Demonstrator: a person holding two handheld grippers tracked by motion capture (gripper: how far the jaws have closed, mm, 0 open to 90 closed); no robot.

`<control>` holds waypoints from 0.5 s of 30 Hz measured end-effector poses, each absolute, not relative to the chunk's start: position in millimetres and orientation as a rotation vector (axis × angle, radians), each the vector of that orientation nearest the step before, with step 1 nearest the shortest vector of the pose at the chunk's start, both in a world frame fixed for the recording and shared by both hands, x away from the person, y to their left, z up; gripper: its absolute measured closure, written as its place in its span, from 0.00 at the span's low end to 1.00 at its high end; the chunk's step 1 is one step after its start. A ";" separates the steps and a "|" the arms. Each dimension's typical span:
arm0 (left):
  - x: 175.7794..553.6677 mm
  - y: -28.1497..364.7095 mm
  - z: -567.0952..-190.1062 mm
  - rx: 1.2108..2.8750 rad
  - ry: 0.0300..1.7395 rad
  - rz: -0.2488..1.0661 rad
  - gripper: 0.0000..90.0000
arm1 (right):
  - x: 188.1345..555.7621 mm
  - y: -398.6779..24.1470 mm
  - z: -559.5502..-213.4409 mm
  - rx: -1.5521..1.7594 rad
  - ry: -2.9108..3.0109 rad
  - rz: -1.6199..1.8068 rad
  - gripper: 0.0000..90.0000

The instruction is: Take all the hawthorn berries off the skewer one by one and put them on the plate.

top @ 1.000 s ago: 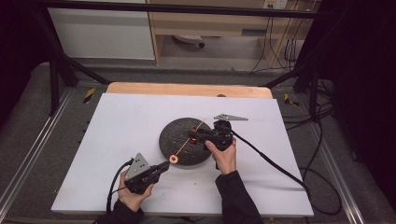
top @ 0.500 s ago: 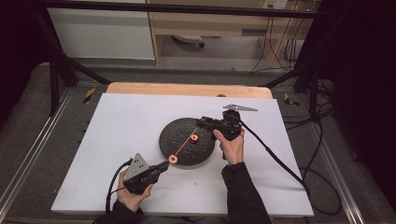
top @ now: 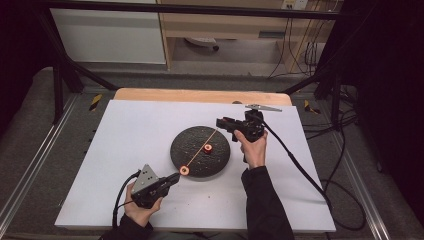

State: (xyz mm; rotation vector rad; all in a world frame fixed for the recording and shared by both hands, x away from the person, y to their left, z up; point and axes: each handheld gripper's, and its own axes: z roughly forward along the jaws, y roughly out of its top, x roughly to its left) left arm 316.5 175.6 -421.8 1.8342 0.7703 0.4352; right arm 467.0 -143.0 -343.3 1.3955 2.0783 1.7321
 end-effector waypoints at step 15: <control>317.4 184.3 -420.4 1.817 0.792 0.440 0.98 | 471.0 -149.7 -348.0 1.402 2.076 1.650 0.67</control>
